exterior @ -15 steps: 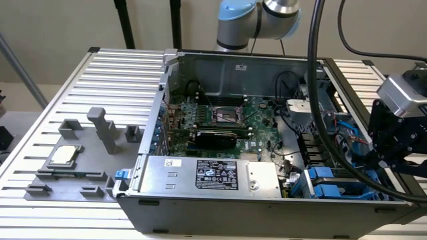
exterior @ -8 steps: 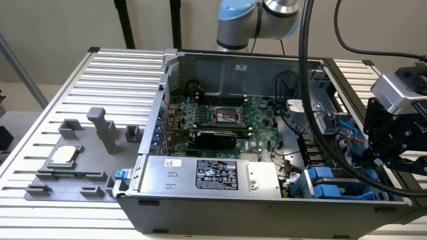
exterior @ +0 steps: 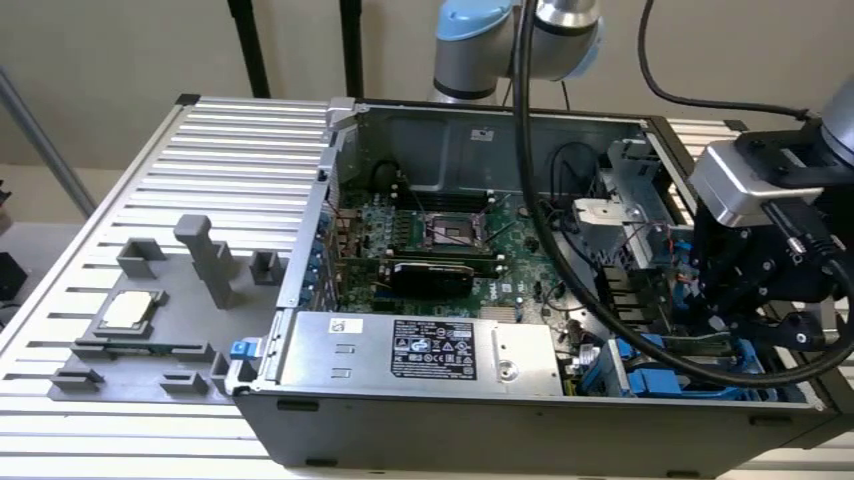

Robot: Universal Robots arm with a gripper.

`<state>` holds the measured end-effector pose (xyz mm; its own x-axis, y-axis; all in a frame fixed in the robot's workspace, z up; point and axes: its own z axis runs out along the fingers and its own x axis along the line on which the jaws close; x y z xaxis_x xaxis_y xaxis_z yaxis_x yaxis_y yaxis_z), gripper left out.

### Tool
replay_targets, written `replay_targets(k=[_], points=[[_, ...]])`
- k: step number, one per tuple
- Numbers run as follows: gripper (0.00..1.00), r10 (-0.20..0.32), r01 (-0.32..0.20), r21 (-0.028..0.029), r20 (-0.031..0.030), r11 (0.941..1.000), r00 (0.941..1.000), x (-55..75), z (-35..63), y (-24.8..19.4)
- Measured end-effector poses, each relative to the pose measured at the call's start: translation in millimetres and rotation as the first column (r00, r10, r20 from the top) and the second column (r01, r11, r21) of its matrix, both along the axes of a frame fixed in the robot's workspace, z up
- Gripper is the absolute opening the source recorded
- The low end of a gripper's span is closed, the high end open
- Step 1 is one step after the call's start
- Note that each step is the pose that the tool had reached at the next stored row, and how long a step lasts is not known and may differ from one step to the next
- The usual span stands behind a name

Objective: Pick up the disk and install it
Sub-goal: 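Insert the disk into the insertion slot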

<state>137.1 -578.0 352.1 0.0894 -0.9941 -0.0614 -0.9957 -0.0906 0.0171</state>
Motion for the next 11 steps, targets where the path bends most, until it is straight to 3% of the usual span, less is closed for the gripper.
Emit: replay_targets(k=[2,4,6,8,11], points=[[0.0,-0.003,0.003,-0.007,0.0018,1.0,1.0,-0.3,-0.1,0.1],[0.0,-0.008,0.008,-0.0227,0.0029,0.9997,1.0,-0.3,-0.3,0.3],[0.0,-0.013,0.014,-0.0335,0.0054,0.9993,0.9999,-0.3,-1.1,0.5],[0.0,-0.019,0.019,-0.039,0.0083,0.9991,0.9998,0.0,-2.1,0.7],[0.0,-0.023,0.023,-0.0408,0.0139,0.9989,0.9996,0.8,-2.9,1.9]])
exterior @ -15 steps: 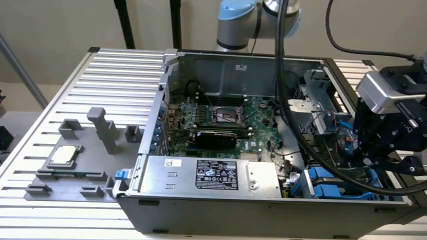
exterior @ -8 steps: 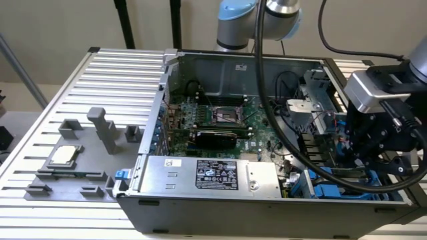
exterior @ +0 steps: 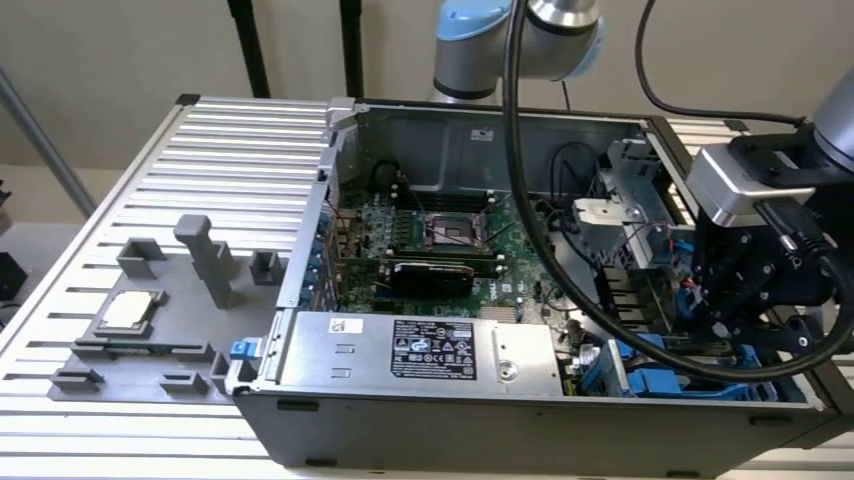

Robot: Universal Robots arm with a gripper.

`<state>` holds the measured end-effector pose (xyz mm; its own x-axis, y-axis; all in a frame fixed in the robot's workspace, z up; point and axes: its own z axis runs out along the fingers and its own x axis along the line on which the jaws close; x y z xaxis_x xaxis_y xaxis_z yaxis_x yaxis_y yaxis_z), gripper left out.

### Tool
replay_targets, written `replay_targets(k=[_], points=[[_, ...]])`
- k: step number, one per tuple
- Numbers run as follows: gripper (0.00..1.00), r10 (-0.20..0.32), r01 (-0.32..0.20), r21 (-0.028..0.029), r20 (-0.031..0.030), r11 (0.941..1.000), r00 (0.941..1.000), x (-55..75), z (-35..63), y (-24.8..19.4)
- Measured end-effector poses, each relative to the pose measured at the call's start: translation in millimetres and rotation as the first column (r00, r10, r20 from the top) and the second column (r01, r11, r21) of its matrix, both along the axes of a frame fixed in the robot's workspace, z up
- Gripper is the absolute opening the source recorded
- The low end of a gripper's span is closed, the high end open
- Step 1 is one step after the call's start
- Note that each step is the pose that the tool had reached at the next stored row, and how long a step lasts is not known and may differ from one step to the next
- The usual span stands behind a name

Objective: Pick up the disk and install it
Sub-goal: 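Insert the disk into the insertion slot, then insert the first disk wire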

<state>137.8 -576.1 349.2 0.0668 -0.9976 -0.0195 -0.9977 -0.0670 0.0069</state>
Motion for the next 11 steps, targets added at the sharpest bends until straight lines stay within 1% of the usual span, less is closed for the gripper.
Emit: replay_targets(k=[5,7,11], points=[[0.0,-0.004,0.004,-0.0018,0.0086,1.0,1.0,2.8,-1.8,0.9],[0.0,-0.008,0.008,-0.0027,0.0103,1.0,0.9999,3.8,-2.5,0.9],[0.0,-0.018,0.019,-0.0045,0.0112,0.9998,0.9998,4.6,-3.2,0.9]])
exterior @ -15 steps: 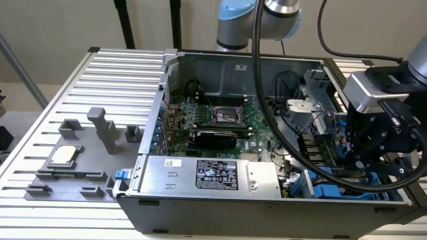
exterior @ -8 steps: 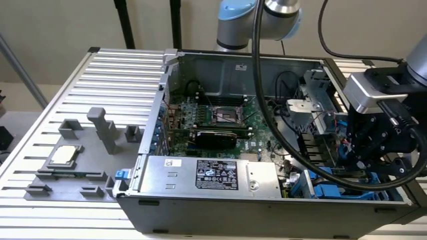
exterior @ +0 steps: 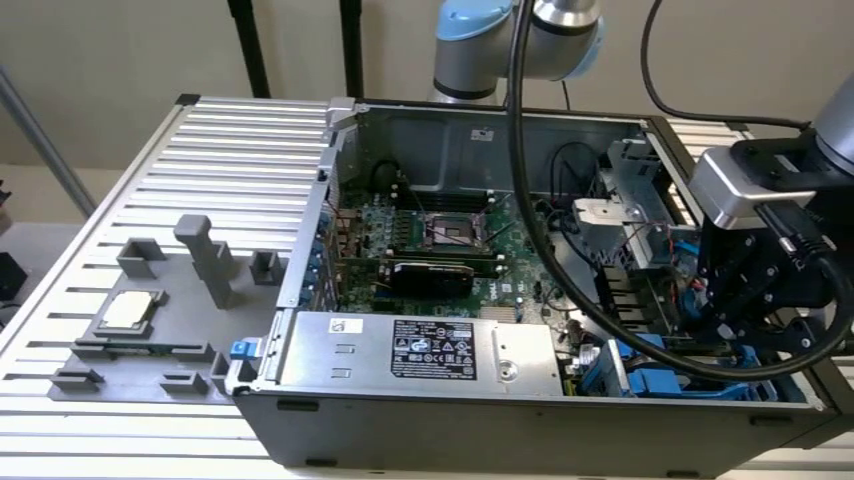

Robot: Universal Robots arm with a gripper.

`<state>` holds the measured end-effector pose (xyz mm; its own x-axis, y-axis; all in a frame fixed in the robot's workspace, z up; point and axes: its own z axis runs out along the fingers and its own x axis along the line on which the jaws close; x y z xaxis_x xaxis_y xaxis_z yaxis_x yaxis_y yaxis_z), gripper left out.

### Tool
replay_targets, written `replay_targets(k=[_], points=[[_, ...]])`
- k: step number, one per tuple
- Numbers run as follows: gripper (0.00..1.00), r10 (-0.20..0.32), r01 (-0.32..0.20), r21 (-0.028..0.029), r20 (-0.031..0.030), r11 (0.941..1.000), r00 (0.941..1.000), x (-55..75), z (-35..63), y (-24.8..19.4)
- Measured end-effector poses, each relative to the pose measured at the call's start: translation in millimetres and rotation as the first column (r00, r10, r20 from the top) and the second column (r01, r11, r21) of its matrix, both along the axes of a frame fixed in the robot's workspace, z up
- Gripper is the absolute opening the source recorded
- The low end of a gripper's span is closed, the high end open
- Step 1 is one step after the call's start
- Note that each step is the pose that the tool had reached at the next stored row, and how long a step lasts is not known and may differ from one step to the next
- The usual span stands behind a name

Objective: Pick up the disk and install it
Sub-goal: 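Insert the first disk wire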

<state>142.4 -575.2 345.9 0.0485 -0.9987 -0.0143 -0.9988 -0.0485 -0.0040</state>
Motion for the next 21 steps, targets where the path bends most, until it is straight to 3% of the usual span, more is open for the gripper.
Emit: replay_targets(k=[5,21], points=[[0.0,-0.016,0.016,-0.0024,0.0013,0.9999,0.9999,0.2,-1.0,0.1],[0.0,-0.054,0.055,-0.0065,0.0142,0.9985,0.9984,0.1,-4.9,2.5]])
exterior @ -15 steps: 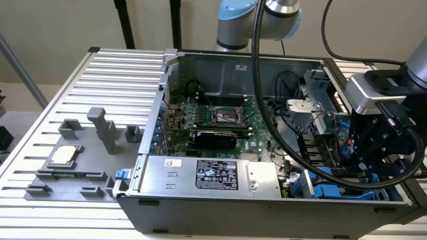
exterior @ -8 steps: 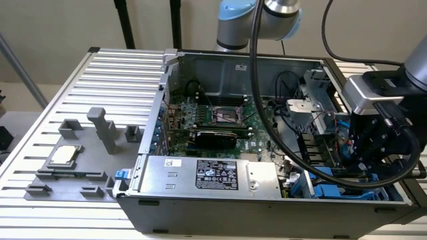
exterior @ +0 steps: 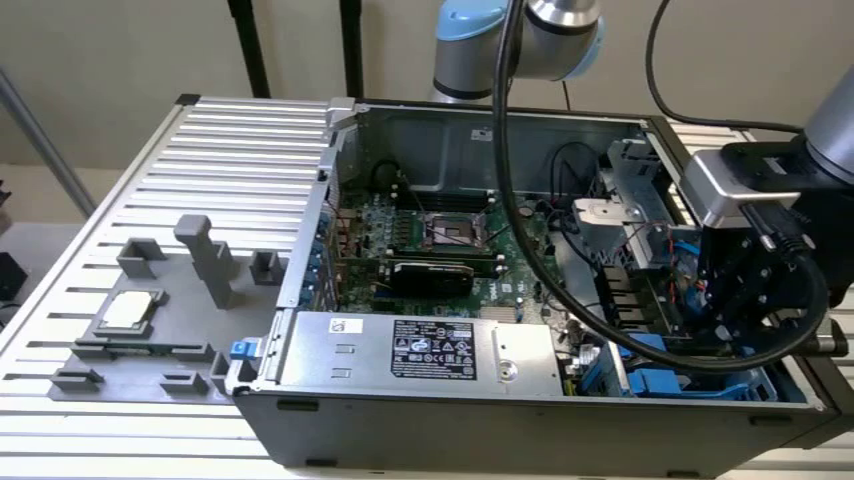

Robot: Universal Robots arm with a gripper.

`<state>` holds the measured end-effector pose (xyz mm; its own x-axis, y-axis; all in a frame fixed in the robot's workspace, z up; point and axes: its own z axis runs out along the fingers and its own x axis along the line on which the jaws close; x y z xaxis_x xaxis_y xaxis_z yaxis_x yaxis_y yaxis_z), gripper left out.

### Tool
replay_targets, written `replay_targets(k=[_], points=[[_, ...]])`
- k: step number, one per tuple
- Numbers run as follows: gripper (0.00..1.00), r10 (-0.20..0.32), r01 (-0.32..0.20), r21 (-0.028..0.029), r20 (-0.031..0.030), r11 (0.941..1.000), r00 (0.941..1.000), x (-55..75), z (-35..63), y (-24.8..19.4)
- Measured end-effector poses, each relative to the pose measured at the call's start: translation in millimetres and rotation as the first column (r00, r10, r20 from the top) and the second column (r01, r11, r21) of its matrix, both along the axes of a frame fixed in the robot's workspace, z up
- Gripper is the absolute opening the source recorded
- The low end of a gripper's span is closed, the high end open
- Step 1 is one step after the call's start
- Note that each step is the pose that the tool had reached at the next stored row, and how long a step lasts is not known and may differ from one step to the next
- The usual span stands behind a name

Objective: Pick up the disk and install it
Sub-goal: 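Insert the first disk wire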

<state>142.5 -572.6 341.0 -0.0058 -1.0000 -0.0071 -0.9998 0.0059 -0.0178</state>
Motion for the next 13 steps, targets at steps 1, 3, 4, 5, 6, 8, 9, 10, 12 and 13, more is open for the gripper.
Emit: replay_targets(k=[1,3,4,5,6,8,9,10,12,13], points=[[0.0,-0.004,0.004,-0.0003,0.0004,1.0,1.0,0.0,-0.3,0.1],[0.0,-0.013,0.013,-0.0008,0.0013,0.9999,0.9999,-0.1,-1.1,0.3],[0.0,-0.017,0.017,-0.0009,0.0017,0.9999,0.9999,-0.1,-1.5,0.4],[0.0,-0.02,0.02,-0.0011,0.0022,0.9998,0.9998,-0.1,-2.0,0.5],[0.0,-0.022,0.022,-0.0013,0.0027,0.9997,0.9997,-0.1,-2.6,0.6],[0.0,-0.027,0.027,-0.0021,0.0035,0.9996,0.9996,-0.1,-3.5,0.9],[0.0,-0.03,0.03,-0.0025,0.0039,0.9996,0.9996,-0.1,-3.8,1.0],[0.0,-0.032,0.032,-0.0028,0.0042,0.9995,0.9995,-0.1,-4.0,1.2],[0.0,-0.035,0.035,-0.0029,0.0049,0.9994,0.9994,-0.3,-4.2,1.4],[0.0,-0.036,0.036,-0.0024,0.0054,0.9994,0.9994,-0.3,-4.4,1.5]])
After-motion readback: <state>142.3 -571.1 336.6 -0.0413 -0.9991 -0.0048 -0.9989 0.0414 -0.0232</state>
